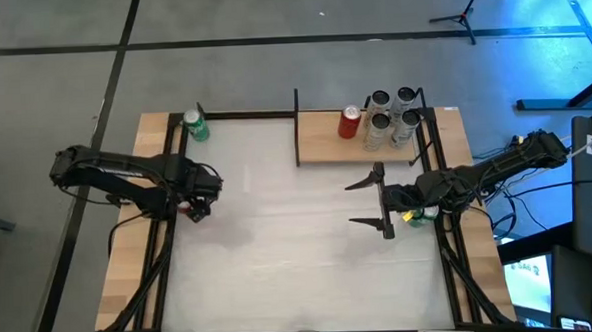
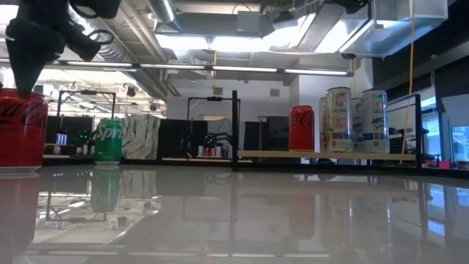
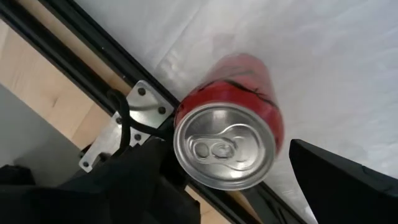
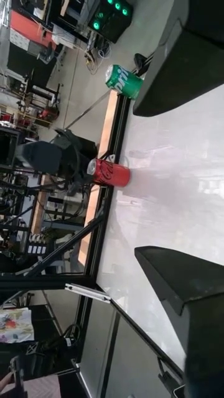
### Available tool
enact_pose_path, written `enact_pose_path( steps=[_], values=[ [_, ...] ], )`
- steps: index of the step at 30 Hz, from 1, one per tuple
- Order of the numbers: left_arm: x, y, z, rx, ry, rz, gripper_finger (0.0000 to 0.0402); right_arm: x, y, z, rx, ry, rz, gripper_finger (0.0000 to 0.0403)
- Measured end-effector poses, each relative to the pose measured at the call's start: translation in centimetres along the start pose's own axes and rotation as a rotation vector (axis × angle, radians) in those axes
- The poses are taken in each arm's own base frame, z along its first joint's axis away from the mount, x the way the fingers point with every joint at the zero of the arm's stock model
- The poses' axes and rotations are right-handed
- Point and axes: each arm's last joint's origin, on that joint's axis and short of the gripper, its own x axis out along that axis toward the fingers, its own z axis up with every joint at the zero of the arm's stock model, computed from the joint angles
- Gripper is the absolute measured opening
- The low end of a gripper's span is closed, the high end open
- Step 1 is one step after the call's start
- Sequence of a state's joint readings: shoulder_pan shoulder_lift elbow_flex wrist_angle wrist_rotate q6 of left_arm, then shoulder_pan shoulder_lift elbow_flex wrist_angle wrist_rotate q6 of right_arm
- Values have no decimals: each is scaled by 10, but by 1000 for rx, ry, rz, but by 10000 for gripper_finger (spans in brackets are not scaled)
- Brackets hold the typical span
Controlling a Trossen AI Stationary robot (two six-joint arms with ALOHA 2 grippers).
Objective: Place canned beverage on shelf
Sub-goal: Put the red soda can on the shelf aligned with the other red soda can
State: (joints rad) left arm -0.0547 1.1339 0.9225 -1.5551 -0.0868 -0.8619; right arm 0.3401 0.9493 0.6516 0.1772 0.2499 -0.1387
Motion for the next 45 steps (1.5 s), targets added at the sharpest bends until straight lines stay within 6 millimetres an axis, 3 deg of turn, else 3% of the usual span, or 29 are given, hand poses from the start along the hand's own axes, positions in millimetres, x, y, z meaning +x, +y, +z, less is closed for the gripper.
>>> enact_pose_path(
  steps=[14, 23, 37, 45],
  values=[
    [25, -8, 1, 29, 35, -64, 340, 0, 0, 0, 0, 0, 0, 353],
    [26, -11, 4, 68, 4, -93, 274, 0, 0, 0, 0, 0, 0, 353],
    [-29, -36, 34, 191, -300, -293, 274, 0, 0, -1, 9, 9, 2, 353],
    [-53, -85, 76, 363, -358, -275, 276, 0, 0, -2, 27, 22, 3, 353]
  ],
)
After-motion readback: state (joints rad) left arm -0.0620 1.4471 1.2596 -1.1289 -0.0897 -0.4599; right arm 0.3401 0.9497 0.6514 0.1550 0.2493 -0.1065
